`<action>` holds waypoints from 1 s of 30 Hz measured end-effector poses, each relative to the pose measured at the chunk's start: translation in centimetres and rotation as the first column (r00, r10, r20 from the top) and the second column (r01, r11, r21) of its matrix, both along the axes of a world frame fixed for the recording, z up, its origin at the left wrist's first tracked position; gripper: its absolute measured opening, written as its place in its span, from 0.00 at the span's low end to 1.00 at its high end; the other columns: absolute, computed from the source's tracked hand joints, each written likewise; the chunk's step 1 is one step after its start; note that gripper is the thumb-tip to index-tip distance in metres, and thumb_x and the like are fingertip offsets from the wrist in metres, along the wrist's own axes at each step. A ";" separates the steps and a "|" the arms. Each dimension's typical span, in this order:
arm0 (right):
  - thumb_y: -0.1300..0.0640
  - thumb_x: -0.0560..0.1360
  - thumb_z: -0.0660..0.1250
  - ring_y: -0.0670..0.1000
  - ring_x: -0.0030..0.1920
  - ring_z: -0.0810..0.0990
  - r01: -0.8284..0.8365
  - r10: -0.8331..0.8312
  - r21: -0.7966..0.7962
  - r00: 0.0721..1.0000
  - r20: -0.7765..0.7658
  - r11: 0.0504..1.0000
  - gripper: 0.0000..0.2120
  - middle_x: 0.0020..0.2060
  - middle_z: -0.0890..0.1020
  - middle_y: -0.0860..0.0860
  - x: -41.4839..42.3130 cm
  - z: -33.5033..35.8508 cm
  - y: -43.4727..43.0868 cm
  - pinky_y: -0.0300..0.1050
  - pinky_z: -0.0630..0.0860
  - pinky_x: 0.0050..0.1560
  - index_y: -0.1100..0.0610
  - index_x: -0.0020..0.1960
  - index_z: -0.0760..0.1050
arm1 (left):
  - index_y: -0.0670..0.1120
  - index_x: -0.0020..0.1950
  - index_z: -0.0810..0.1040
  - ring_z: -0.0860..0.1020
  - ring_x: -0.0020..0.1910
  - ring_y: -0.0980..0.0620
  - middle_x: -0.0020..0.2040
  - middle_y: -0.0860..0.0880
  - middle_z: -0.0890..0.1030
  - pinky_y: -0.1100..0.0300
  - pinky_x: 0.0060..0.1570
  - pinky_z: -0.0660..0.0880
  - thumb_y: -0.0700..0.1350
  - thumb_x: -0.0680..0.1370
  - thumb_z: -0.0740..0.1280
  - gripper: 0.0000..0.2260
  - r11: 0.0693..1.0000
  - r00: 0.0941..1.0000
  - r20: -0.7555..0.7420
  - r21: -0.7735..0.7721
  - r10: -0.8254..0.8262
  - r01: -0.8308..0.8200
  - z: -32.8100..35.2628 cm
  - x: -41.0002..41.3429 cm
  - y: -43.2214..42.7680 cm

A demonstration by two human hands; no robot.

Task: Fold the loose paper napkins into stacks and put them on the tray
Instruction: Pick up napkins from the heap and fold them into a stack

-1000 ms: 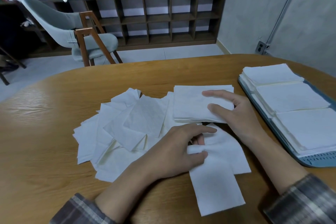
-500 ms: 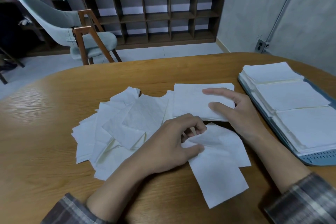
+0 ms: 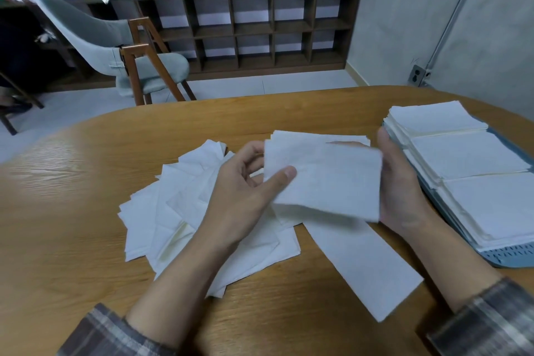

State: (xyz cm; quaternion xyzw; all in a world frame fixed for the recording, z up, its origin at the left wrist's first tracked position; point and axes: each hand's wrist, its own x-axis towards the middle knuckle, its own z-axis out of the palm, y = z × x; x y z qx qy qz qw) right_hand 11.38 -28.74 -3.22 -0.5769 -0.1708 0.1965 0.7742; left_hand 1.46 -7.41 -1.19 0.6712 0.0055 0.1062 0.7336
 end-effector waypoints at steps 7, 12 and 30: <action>0.51 0.77 0.72 0.57 0.58 0.87 0.106 -0.084 -0.171 0.988 0.132 0.980 0.11 0.57 0.88 0.55 -0.2 -0.6 0.2 0.58 0.80 0.62 0.53 0.57 0.87 | 0.56 0.65 0.77 0.86 0.52 0.50 0.56 0.54 0.85 0.51 0.45 0.84 0.37 0.81 0.72 0.18 0.942 0.986 0.120 0.302 0.114 -0.146 -1.1 0.2 -0.2; 0.52 0.76 0.70 0.52 0.60 0.86 0.069 -0.046 -0.185 0.991 0.127 0.980 0.18 0.59 0.87 0.50 -0.5 0.0 0.4 0.51 0.80 0.57 0.50 0.66 0.81 | 0.56 0.58 0.85 0.84 0.49 0.50 0.55 0.60 0.85 0.43 0.49 0.81 0.40 0.82 0.71 0.11 0.891 0.987 0.100 0.426 0.127 -0.157 -1.7 0.5 0.3; 0.57 0.84 0.67 0.51 0.64 0.83 0.150 -0.096 -0.168 0.950 0.296 0.974 0.27 0.71 0.77 0.40 -0.8 0.3 0.8 0.57 0.82 0.62 0.30 0.74 0.69 | 0.58 0.56 0.85 0.77 0.43 0.55 0.54 0.60 0.83 0.61 0.43 0.76 0.47 0.77 0.77 0.09 0.840 0.972 0.121 0.490 0.201 -0.235 -1.4 0.4 -0.2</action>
